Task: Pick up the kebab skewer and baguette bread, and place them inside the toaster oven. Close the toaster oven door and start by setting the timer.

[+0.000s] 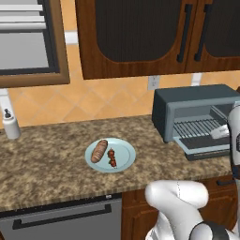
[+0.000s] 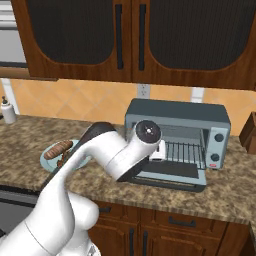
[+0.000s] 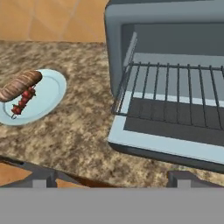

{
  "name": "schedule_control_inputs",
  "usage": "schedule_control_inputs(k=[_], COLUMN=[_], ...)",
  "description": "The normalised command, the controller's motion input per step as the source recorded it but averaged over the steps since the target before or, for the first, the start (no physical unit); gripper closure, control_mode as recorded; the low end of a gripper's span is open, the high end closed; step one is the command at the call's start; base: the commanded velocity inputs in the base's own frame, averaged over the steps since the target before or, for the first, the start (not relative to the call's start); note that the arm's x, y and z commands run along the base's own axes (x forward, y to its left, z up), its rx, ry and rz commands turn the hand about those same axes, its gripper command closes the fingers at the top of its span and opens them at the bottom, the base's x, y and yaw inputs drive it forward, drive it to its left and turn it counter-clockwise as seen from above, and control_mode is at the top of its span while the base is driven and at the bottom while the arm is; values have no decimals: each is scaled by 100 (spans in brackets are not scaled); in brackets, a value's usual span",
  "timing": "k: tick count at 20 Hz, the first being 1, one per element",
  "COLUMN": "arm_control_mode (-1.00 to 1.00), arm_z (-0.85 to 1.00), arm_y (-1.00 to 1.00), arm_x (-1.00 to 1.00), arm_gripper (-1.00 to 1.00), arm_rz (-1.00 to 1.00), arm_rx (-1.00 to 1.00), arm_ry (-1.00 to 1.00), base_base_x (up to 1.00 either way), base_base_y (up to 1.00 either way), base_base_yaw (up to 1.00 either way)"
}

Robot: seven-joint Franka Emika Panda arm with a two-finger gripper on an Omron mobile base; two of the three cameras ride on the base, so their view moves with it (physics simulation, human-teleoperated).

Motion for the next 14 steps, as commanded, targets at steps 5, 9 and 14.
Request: schedule_control_inputs(k=[5,9,14], arm_control_mode=[-100,-100,-100], arm_z=[21,16,-11], arm_y=[100,100,100], arm_x=[-1,5,11], arm_gripper=[-100,-100,-100], arm_rz=[-5,14,13], arm_rx=[-4,-5,-4], arm_ry=[22,36,24], base_base_x=[0,0,0], base_base_y=[0,0,0], base_base_yaw=[0,0,0])
